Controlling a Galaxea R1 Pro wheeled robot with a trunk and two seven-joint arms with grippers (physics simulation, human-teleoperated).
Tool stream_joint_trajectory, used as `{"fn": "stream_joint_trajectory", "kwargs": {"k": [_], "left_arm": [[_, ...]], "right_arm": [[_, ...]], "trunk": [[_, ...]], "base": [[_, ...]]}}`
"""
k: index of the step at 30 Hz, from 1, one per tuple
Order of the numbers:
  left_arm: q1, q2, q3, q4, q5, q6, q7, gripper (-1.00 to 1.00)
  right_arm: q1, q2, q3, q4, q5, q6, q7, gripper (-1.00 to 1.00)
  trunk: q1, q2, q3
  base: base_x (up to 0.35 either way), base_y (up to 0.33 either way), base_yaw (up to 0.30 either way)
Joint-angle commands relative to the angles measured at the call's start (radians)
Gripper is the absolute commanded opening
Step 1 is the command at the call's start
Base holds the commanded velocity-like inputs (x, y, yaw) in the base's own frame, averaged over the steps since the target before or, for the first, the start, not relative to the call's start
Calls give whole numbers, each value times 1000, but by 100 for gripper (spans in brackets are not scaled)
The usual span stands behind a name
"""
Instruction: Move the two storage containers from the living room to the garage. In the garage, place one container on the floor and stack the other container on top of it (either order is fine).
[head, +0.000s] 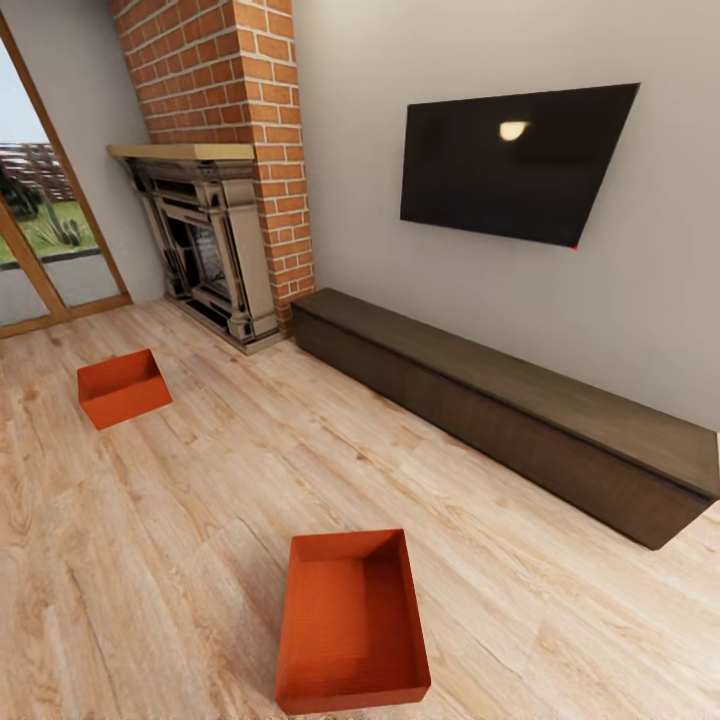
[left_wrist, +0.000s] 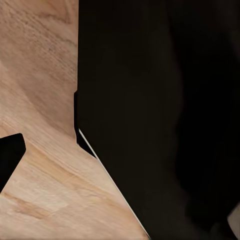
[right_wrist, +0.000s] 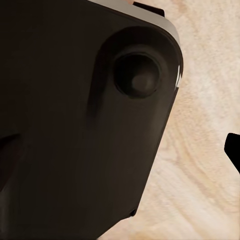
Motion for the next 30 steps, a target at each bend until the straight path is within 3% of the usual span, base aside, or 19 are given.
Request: {"fn": "stream_joint_trajectory", "kwargs": {"k": [1, 30], "left_arm": [[0, 0, 0, 1, 10, -3, -1, 100], [0, 0, 0, 1, 10, -3, -1, 100]], "right_arm": [[-1, 0, 8, 2, -9, -4, -2, 100], [-1, 0, 8, 2, -8, -4, -2, 100]], "trunk": [[0, 0, -2], [0, 0, -49]], "base": [[0, 0, 0], [0, 0, 0]]}}
